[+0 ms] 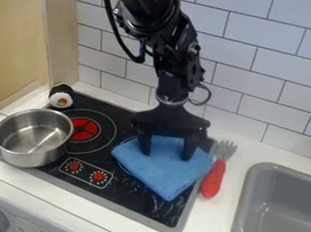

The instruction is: Move the blue cloth to the lower right corner of the stove

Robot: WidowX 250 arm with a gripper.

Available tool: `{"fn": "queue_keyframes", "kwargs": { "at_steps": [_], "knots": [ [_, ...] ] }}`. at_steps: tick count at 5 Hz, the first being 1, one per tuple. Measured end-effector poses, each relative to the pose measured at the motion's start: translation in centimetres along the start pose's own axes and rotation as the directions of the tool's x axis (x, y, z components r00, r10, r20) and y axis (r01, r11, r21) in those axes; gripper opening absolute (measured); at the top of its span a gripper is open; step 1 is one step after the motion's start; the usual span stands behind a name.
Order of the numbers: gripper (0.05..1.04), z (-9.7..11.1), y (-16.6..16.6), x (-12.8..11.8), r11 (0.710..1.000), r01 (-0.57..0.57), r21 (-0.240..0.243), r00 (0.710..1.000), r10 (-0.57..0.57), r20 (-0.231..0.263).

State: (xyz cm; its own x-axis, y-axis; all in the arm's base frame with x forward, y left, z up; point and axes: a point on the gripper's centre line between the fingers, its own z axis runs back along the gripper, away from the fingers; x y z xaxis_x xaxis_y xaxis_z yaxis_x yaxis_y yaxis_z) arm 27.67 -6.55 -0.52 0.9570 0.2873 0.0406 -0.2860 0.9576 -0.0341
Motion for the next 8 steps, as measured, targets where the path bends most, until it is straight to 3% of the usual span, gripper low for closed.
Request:
{"fn": "queue_keyframes", "kwargs": {
  "at_steps": [2, 5, 7, 8],
  "knots": [
    [0.999, 0.2, 0.8, -3.7, 0.999, 0.006, 0.049, 1.000, -0.005, -0.010],
    [0.999, 0.5, 2.7, -6.8, 0.996, -0.020, 0.083, 0.999, 0.023, -0.032],
    [0.999, 1.5, 2.7, -6.6, 0.996, -0.023, 0.090, 0.999, 0.026, -0.034],
    [0.999, 3.3, 2.0, -5.3, 0.997, -0.006, 0.072, 1.000, 0.005, 0.014]
  ]
}}
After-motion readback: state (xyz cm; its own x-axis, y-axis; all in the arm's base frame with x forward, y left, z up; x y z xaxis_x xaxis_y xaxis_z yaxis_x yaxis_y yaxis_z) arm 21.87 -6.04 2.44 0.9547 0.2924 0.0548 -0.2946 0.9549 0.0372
